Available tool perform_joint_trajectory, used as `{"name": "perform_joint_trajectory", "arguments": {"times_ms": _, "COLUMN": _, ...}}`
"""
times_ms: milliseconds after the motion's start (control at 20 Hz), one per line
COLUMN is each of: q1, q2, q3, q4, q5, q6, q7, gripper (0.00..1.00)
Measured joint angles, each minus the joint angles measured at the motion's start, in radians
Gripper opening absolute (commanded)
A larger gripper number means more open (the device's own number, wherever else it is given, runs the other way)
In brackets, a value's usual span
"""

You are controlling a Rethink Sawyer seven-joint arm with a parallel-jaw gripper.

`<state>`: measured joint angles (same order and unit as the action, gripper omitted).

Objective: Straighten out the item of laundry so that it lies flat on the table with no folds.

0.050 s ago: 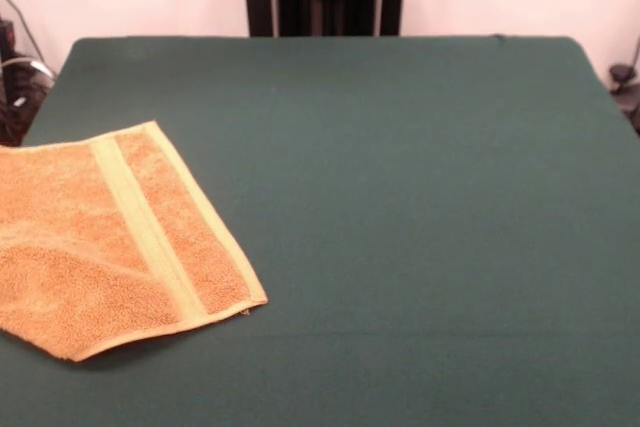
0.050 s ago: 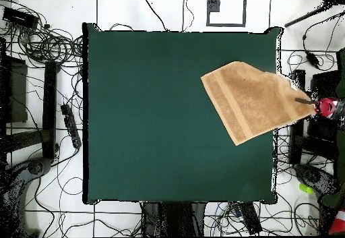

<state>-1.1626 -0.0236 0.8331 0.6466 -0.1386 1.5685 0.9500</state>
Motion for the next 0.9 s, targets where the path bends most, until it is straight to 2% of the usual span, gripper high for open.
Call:
{"name": "perform_joint_trajectory", "arguments": {"times_ms": 150, "q1": 0.008, "q2": -0.017, "q3": -0.008, "q4": -0.019, "q5": -0.001, "q6": 0.032, "q7": 0.000, "gripper": 1.00}}
{"name": "perform_joint_trajectory", "arguments": {"times_ms": 550, "q1": 0.082, "q2": -0.059, "q3": -0.024, "q4": -0.155, "q5": -0.018, "q6": 0.278, "q7": 0.008, "gripper": 1.00}}
{"name": "perform_joint_trajectory", "arguments": {"times_ms": 750, "q1": 0.130, "q2": -0.086, "q3": -0.023, "q4": -0.210, "q5": -0.017, "q6": 0.384, "q7": 0.048, "gripper": 1.00}}
{"name": "perform_joint_trajectory", "arguments": {"times_ms": 800, "q1": 0.157, "q2": -0.102, "q3": -0.023, "q4": -0.234, "q5": -0.017, "q6": 0.418, "q7": 0.090, "gripper": 1.00}}
{"name": "perform_joint_trajectory", "arguments": {"times_ms": 900, "q1": 0.171, "q2": -0.109, "q3": -0.023, "q4": -0.244, "q5": -0.017, "q6": 0.427, "q7": 0.116, "gripper": 1.00}}
